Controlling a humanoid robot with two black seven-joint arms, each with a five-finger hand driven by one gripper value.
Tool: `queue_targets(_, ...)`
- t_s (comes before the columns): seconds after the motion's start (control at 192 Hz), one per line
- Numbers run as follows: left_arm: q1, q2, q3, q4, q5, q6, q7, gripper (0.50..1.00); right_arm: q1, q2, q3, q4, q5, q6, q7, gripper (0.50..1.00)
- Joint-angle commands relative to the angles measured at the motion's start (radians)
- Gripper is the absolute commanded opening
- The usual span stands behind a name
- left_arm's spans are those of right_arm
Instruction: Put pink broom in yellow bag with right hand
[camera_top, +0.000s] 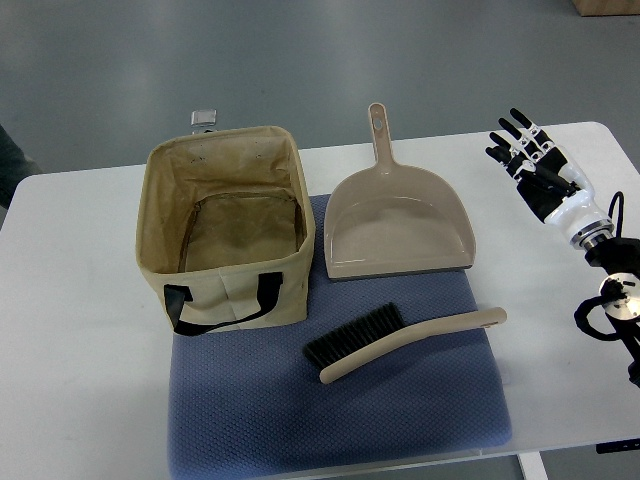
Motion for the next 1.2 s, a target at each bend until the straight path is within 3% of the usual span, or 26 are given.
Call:
queue_targets(0.0,0.000,0.000,-0.011,0.005,-0.006,0.000,0.000,1.000,0.000,0.001,0.000,0.000,-0.002,0.000,-0.002,0.930)
queue_targets(1.195,0.003,0.000,0.000,0.008,-0.013,0.003,-0.002,1.000,0.006,-0.005,-0.005,0.000,-0.002,0.002,-0.003,0.930)
